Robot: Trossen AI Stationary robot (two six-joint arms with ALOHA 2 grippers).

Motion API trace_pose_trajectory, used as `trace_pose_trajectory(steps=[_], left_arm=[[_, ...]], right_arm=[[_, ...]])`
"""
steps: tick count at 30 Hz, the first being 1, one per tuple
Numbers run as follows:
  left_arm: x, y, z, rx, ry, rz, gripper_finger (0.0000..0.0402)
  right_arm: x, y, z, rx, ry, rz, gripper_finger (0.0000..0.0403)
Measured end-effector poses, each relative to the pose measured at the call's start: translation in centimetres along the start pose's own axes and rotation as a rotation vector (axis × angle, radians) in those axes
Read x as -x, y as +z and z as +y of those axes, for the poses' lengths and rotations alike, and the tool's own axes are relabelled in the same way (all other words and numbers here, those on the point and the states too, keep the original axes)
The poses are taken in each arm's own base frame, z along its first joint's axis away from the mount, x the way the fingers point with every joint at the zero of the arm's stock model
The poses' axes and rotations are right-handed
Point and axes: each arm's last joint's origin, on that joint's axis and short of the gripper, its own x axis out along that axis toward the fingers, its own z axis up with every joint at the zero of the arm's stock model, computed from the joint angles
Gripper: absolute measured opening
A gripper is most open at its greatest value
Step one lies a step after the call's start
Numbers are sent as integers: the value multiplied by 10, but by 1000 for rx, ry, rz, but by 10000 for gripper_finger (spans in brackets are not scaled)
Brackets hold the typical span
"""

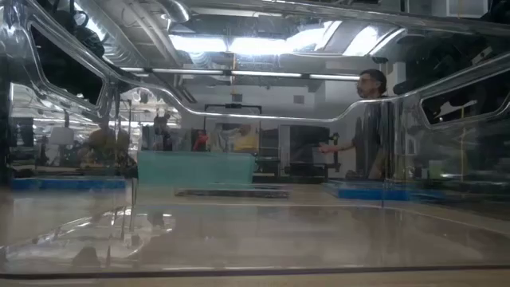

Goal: Pick & place jewel cases by type

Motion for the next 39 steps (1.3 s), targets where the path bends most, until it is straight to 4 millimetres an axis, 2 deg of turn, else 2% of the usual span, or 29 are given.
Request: trace_pose_trajectory(steps=[39], left_arm=[[0, 0, 0, 0, 0, 0, 9]], right_arm=[[0, 0, 0, 0, 0, 0, 19]])
